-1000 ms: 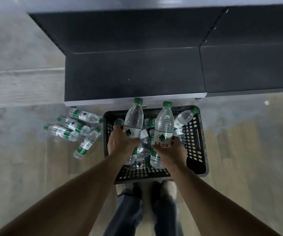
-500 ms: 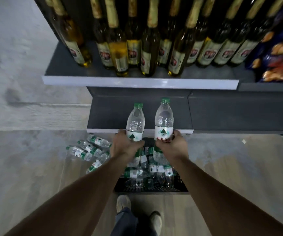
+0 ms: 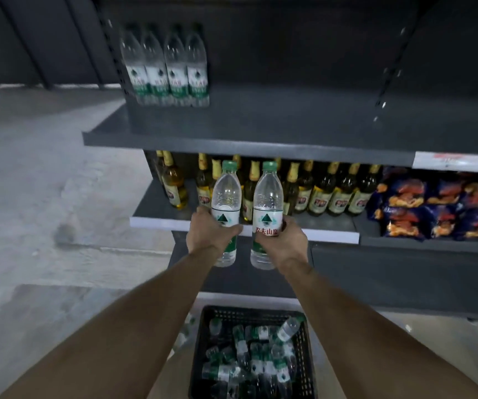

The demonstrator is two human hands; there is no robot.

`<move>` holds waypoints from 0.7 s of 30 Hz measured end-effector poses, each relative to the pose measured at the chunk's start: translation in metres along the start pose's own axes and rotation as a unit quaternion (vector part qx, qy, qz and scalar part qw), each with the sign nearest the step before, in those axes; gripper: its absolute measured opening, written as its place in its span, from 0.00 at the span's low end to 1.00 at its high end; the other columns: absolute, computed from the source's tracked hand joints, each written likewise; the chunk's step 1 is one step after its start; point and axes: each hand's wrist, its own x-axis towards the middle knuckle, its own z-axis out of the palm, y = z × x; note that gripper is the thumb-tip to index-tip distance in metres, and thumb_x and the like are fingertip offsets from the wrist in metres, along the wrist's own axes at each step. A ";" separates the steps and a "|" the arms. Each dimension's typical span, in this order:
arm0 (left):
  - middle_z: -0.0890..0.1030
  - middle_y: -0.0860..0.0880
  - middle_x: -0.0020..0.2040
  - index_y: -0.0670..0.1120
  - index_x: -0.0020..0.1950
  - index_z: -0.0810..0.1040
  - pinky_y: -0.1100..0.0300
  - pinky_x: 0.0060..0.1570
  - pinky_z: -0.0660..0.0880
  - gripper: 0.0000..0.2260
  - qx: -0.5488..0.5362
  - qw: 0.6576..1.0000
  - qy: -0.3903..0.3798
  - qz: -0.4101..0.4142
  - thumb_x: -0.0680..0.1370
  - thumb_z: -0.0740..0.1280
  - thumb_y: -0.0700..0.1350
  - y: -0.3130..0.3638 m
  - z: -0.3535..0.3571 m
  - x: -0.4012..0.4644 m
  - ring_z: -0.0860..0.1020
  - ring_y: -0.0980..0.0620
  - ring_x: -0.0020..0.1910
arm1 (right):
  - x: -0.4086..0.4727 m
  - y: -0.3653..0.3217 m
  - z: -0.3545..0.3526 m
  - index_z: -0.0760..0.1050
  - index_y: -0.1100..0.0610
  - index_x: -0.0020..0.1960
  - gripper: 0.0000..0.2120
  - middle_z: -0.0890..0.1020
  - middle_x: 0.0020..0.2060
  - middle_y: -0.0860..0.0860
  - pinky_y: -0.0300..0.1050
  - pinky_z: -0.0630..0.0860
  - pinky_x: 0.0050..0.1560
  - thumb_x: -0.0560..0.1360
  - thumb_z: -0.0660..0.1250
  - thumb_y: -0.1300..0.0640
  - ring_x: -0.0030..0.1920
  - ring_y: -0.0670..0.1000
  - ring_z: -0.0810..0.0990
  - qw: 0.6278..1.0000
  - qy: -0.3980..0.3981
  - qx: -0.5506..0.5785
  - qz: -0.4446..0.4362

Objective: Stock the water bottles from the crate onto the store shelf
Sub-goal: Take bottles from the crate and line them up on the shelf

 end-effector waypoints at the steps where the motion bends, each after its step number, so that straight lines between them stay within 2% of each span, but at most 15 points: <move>1: 0.82 0.47 0.54 0.45 0.59 0.74 0.48 0.50 0.80 0.31 -0.008 1.000 0.012 0.011 0.62 0.81 0.55 0.011 -0.009 0.000 0.82 0.46 0.51 | 0.000 -0.013 -0.006 0.74 0.52 0.60 0.26 0.82 0.46 0.46 0.39 0.73 0.44 0.65 0.78 0.51 0.47 0.49 0.81 1.000 0.003 0.008 -0.015; 6: 0.79 0.48 0.52 0.46 0.56 0.71 0.50 0.44 0.80 0.30 -0.041 0.996 0.061 0.040 0.63 0.81 0.55 0.055 -0.051 -0.004 0.80 0.48 0.47 | 0.002 -0.072 -0.032 0.74 0.51 0.60 0.26 0.83 0.46 0.44 0.38 0.75 0.41 0.65 0.77 0.52 0.45 0.46 0.81 0.997 0.007 0.044 -0.068; 10: 0.80 0.46 0.53 0.44 0.55 0.72 0.51 0.46 0.79 0.29 -0.072 0.992 0.086 0.055 0.63 0.81 0.53 0.083 -0.080 -0.003 0.81 0.46 0.49 | 0.004 -0.113 -0.049 0.74 0.49 0.59 0.25 0.81 0.43 0.42 0.39 0.75 0.39 0.64 0.77 0.52 0.44 0.45 0.81 0.993 0.015 0.060 -0.098; 12: 0.81 0.46 0.52 0.45 0.53 0.72 0.54 0.44 0.77 0.28 -0.086 0.989 0.098 0.064 0.63 0.82 0.52 0.096 -0.094 -0.001 0.80 0.46 0.48 | 0.006 -0.131 -0.054 0.73 0.48 0.57 0.25 0.79 0.41 0.40 0.35 0.73 0.38 0.64 0.78 0.53 0.44 0.43 0.80 0.990 0.019 0.079 -0.117; 14: 0.80 0.45 0.53 0.44 0.55 0.72 0.51 0.48 0.79 0.28 -0.092 0.988 0.104 0.075 0.63 0.82 0.51 0.109 -0.108 0.004 0.80 0.46 0.49 | 0.007 -0.147 -0.057 0.71 0.48 0.59 0.27 0.79 0.41 0.39 0.33 0.72 0.37 0.64 0.78 0.52 0.43 0.41 0.79 0.987 0.022 0.082 -0.137; 16: 0.80 0.44 0.55 0.44 0.58 0.73 0.48 0.52 0.80 0.30 -0.097 0.986 0.110 0.083 0.63 0.81 0.51 0.119 -0.120 0.009 0.80 0.45 0.51 | 0.009 -0.160 -0.055 0.70 0.49 0.60 0.28 0.78 0.42 0.39 0.36 0.75 0.42 0.64 0.78 0.52 0.44 0.42 0.79 0.985 0.029 0.083 -0.151; 21: 0.79 0.44 0.56 0.45 0.60 0.72 0.46 0.54 0.79 0.30 -0.120 0.981 0.122 0.088 0.64 0.81 0.51 0.132 -0.137 0.031 0.80 0.45 0.53 | 0.022 -0.183 -0.039 0.70 0.49 0.61 0.29 0.81 0.48 0.44 0.46 0.80 0.51 0.64 0.78 0.51 0.49 0.47 0.81 0.982 0.054 0.081 -0.160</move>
